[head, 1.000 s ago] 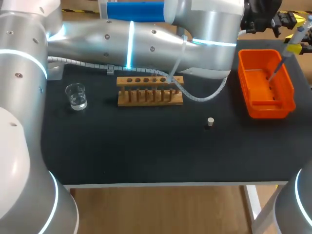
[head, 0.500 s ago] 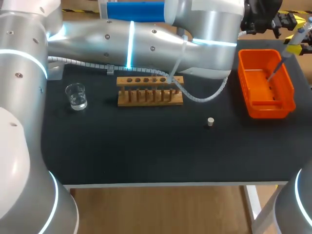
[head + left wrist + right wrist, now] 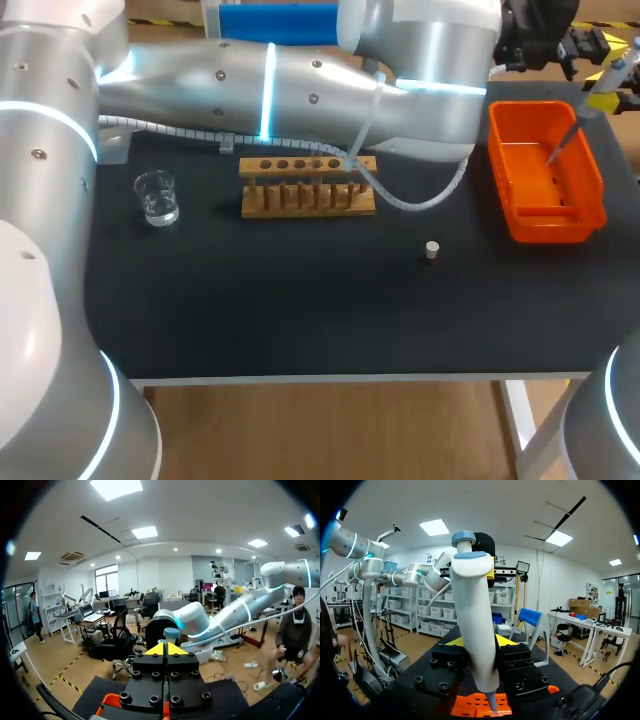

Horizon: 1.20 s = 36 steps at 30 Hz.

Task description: Invert the test tube, pick up the pipette, mount the tip to pipette, aspirate from beaker and dispense into the tube, eject the tip, return the pipette, and cap with the stopper.

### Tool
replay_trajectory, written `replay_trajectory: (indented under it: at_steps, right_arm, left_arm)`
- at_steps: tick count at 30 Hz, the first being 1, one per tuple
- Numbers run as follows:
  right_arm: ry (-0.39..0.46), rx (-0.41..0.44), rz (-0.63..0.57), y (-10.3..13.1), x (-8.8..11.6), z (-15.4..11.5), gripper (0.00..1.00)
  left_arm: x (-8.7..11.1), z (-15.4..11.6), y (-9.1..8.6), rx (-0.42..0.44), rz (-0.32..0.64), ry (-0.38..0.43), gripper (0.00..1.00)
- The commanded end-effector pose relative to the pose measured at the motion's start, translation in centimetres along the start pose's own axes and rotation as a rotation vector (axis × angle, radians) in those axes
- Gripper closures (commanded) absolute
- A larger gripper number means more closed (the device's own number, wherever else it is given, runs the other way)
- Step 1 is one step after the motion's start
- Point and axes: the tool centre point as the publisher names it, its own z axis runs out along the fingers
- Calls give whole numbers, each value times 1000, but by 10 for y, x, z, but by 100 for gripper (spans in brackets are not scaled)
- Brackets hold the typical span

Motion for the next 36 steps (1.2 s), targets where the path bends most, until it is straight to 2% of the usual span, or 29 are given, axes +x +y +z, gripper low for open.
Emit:
replay_trajectory:
  at_steps: [1,9,15,19,21,36]
  right_arm:
    - [2,3,2,14,-5,0,100]
    - [2,3,2,14,-5,0,100]
    - [2,3,2,14,-5,0,100]
    - [2,3,2,14,-5,0,100]
    - [2,3,2,14,-5,0,100]
    - [2,3,2,14,-5,0,100]
  left_arm:
    - [8,9,49,55,-16,-24,100]
    - [8,10,55,47,-44,-26,100]
    - [5,-3,35,98,19,-82,100]
    - [5,-5,18,106,81,-89,100]
    - [5,-5,15,110,89,-86,100]
    - [5,-10,12,141,97,-109,100]
